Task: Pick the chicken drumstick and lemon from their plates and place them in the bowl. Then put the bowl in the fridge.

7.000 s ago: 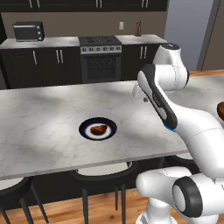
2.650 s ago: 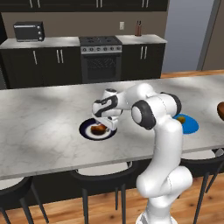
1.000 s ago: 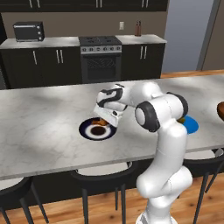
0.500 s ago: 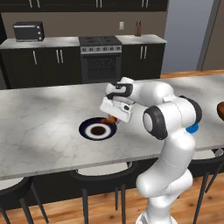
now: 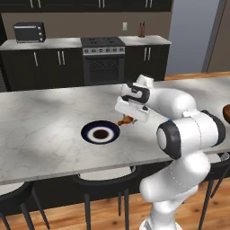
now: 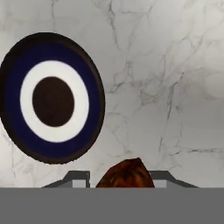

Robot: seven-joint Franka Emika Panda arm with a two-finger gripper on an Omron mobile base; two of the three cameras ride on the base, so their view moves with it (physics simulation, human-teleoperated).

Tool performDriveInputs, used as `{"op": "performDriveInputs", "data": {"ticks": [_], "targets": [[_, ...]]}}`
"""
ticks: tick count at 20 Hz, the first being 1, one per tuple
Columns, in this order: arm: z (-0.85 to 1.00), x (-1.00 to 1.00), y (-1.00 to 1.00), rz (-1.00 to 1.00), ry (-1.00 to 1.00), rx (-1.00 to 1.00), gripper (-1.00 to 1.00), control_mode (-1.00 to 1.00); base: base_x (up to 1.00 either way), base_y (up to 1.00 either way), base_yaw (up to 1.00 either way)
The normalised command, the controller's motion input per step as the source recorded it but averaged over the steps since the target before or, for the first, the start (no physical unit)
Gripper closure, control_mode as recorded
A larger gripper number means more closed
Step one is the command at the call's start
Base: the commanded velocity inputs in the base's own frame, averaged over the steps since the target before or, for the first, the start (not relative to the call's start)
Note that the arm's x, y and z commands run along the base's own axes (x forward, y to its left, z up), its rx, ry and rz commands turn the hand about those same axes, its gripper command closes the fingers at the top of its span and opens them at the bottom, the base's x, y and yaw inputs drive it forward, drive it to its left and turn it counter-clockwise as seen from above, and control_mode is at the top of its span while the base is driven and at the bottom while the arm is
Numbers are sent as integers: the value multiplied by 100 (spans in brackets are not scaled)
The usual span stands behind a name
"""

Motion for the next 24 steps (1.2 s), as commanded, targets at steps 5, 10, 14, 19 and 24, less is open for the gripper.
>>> {"op": "performDriveInputs", "data": {"ticks": [5,10,14,19,24], "targets": [[11,-38,-49,1,-26,-4,100,-100,0,0,0],[14,-27,-49,0,-10,-8,100,-100,0,0,0],[17,-9,-50,1,3,-10,100,-100,0,0,0],[12,-20,-51,2,0,-2,100,-100,0,0,0],[12,-19,-45,1,0,0,100,-100,0,0,0]]}}
